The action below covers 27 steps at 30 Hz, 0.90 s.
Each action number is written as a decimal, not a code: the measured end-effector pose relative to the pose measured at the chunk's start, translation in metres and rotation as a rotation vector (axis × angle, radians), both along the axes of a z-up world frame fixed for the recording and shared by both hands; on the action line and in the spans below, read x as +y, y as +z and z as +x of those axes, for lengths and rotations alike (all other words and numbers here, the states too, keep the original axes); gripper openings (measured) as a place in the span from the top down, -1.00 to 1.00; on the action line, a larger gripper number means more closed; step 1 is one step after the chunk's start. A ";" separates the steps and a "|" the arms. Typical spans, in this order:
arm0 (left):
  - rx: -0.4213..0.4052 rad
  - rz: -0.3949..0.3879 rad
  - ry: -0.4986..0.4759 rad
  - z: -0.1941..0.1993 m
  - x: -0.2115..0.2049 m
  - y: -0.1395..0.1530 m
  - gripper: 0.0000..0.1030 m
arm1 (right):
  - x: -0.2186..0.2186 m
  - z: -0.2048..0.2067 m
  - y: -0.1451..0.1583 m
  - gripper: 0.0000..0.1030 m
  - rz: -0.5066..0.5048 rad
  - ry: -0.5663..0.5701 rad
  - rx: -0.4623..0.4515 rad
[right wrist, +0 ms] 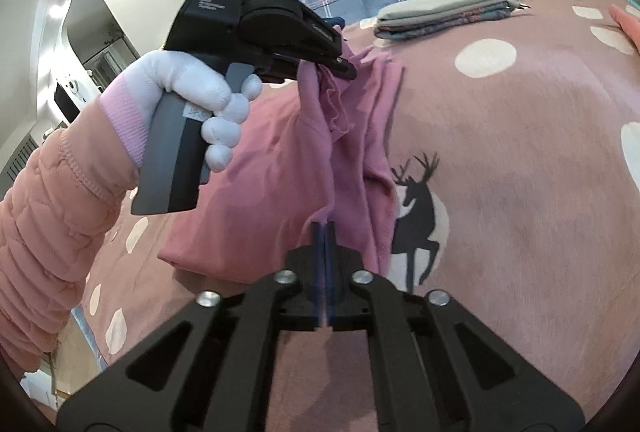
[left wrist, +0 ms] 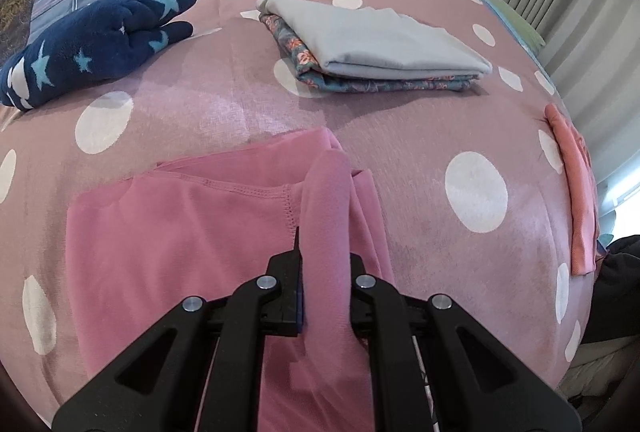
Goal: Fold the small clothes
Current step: 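Fold the held edge over the bundle and open both grippers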
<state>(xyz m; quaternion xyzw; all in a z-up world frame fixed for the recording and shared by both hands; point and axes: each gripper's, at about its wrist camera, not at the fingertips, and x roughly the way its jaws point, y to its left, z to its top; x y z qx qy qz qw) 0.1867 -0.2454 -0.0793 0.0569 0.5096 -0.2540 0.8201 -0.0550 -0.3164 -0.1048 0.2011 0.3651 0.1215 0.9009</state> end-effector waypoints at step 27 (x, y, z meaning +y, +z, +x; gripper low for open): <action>-0.187 0.009 0.075 -0.187 0.195 0.019 -0.04 | 0.004 0.016 -0.012 0.28 0.103 0.181 0.070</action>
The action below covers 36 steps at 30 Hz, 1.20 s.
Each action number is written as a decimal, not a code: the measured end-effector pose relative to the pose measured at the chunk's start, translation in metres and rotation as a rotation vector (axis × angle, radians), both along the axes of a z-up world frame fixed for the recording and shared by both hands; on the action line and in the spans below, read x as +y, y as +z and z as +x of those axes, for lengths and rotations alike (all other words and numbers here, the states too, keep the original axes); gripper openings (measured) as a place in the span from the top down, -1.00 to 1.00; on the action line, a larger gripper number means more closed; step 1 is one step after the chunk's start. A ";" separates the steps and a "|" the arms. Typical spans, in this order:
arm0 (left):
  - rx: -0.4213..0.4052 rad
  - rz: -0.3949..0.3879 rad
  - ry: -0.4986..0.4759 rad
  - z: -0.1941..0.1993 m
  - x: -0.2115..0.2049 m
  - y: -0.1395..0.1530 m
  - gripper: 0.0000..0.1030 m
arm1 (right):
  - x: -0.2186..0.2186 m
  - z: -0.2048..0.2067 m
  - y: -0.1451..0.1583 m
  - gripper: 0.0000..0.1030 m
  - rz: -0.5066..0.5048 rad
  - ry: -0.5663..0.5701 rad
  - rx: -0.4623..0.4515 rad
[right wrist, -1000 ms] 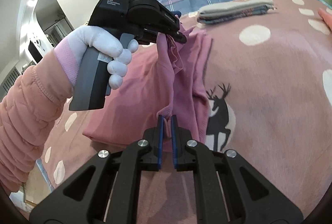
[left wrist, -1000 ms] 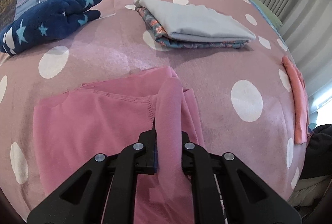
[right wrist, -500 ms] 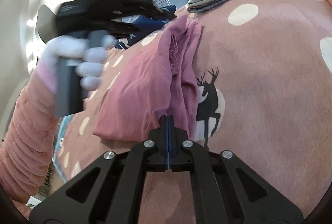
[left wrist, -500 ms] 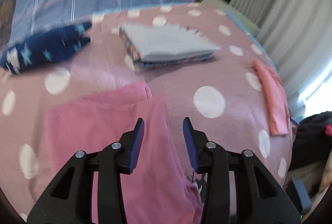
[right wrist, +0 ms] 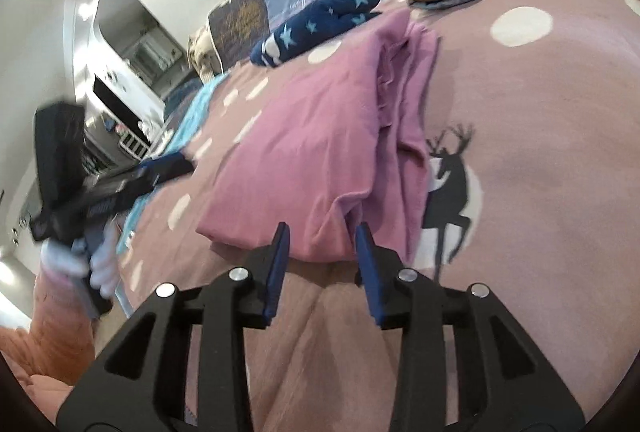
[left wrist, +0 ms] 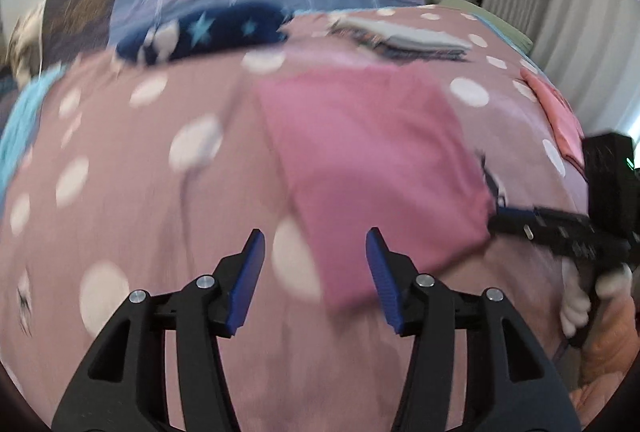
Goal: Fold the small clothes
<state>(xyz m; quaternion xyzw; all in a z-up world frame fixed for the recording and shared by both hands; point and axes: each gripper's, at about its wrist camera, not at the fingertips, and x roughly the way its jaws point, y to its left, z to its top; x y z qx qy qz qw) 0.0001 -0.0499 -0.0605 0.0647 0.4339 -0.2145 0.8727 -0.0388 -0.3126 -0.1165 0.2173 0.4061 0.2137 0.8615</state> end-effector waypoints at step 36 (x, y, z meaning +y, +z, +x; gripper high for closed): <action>-0.029 0.007 -0.035 -0.005 -0.019 -0.053 0.00 | -0.029 0.017 0.006 0.90 -0.140 -0.133 0.083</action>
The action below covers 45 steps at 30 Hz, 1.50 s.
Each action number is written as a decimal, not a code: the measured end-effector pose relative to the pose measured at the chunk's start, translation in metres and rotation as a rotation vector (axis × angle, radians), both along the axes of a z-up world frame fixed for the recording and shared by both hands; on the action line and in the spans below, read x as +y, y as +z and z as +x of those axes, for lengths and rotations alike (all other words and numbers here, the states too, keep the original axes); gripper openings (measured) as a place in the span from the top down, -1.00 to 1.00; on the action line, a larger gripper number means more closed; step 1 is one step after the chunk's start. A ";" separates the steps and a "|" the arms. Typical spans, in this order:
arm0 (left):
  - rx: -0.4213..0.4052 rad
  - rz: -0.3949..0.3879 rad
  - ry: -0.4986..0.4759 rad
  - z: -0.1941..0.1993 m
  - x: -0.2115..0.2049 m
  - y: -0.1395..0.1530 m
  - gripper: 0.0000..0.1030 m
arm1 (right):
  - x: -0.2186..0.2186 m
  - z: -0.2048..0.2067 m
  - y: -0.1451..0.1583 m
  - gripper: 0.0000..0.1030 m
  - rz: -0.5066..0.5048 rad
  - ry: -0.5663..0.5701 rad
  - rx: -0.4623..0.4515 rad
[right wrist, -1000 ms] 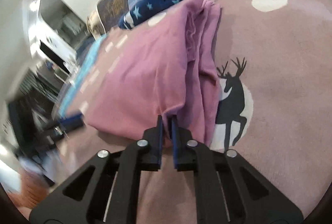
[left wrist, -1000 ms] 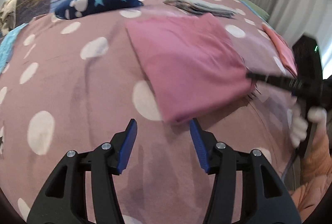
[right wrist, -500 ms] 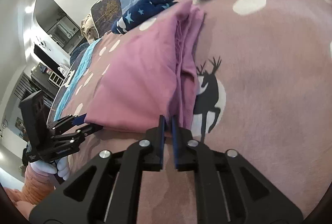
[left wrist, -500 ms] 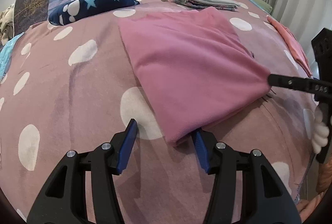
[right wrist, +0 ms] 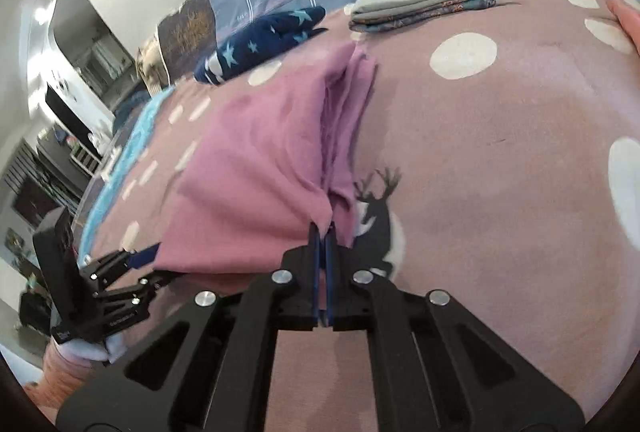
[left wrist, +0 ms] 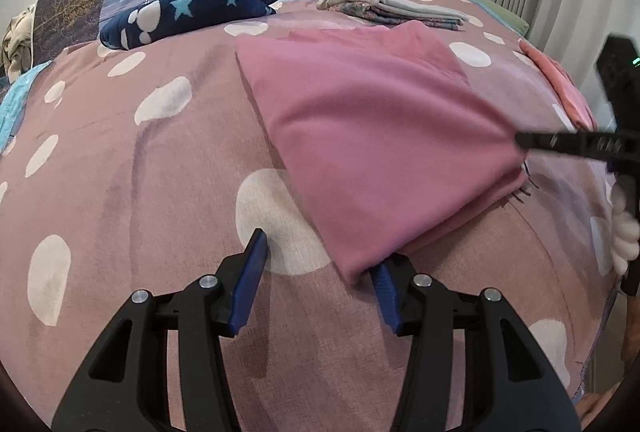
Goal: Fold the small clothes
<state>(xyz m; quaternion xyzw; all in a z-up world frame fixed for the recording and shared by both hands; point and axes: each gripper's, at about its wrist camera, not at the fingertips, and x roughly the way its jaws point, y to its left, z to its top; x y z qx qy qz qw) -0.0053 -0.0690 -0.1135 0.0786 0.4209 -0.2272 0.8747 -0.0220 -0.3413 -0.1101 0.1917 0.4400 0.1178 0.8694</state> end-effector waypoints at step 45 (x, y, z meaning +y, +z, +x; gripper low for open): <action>-0.006 -0.073 -0.002 -0.003 0.013 0.002 -0.06 | -0.007 0.019 -0.001 0.32 0.053 0.071 -0.021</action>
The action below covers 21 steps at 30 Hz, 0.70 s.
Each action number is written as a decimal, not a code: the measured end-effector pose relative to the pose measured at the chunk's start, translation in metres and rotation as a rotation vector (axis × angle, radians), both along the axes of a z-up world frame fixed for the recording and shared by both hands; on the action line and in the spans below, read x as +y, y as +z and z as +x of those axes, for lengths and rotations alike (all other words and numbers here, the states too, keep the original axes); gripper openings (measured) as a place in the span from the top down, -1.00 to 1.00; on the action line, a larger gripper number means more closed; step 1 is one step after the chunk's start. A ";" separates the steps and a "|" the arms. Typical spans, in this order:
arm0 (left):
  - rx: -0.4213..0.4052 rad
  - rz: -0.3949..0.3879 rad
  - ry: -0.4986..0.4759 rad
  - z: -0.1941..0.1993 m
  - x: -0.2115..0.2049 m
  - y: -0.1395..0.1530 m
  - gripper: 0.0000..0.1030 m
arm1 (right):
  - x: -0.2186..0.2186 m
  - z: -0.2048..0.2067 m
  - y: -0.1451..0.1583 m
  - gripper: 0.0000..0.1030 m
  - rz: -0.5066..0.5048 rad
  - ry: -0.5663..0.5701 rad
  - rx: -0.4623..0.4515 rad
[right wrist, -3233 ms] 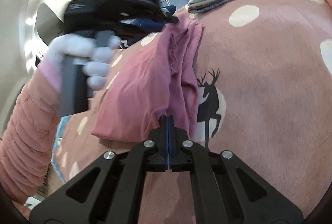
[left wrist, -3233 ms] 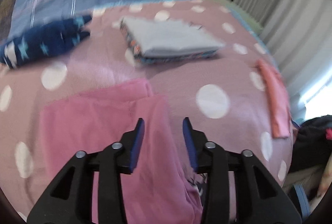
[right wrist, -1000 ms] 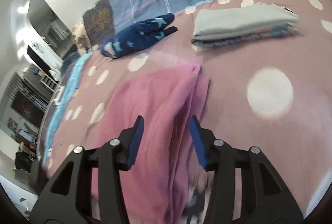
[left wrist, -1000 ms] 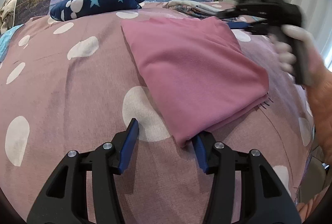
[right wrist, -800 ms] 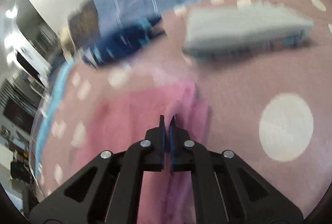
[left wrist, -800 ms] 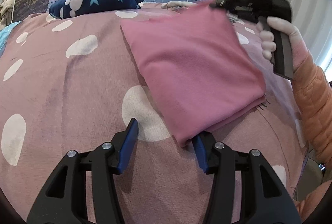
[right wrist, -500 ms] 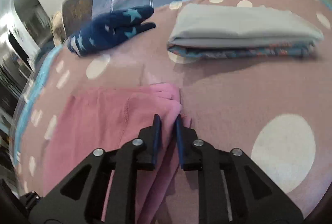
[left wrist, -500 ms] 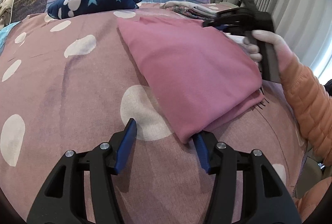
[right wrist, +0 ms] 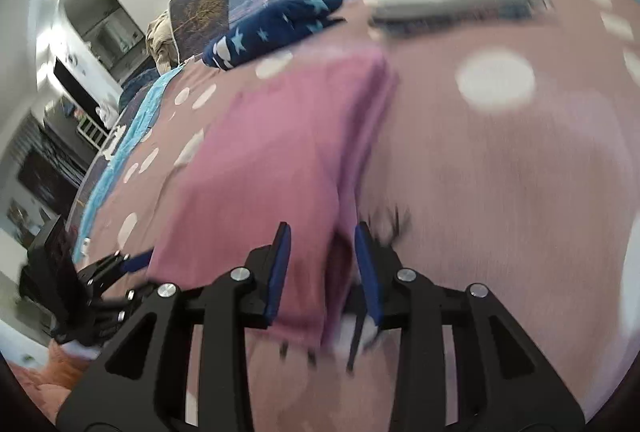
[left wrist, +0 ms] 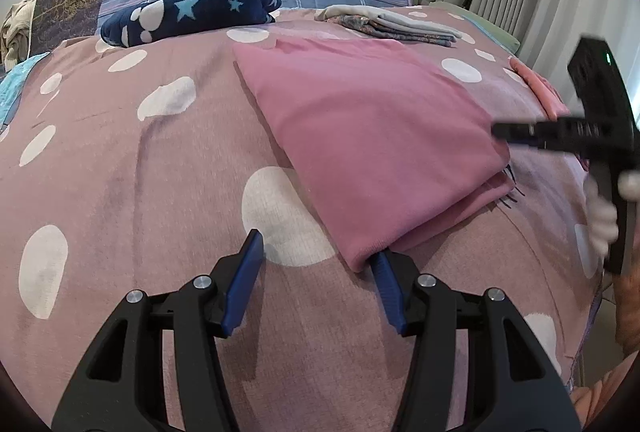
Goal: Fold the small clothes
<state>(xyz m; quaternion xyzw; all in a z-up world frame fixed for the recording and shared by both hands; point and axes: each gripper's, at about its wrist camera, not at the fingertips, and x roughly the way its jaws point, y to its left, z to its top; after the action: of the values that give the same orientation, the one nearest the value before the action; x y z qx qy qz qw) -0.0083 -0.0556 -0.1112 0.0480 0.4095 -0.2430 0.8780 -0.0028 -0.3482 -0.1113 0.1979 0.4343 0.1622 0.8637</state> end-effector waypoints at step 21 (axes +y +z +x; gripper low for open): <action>0.009 -0.132 -0.016 -0.025 0.027 0.037 0.93 | 0.013 -0.039 0.026 0.60 -0.128 -0.043 -0.033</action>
<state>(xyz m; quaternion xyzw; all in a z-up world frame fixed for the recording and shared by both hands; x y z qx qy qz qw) -0.0331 -0.0281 -0.0746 -0.0080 0.3961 -0.2766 0.8755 -0.0421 -0.3347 -0.0852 0.1488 0.4252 0.1187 0.8849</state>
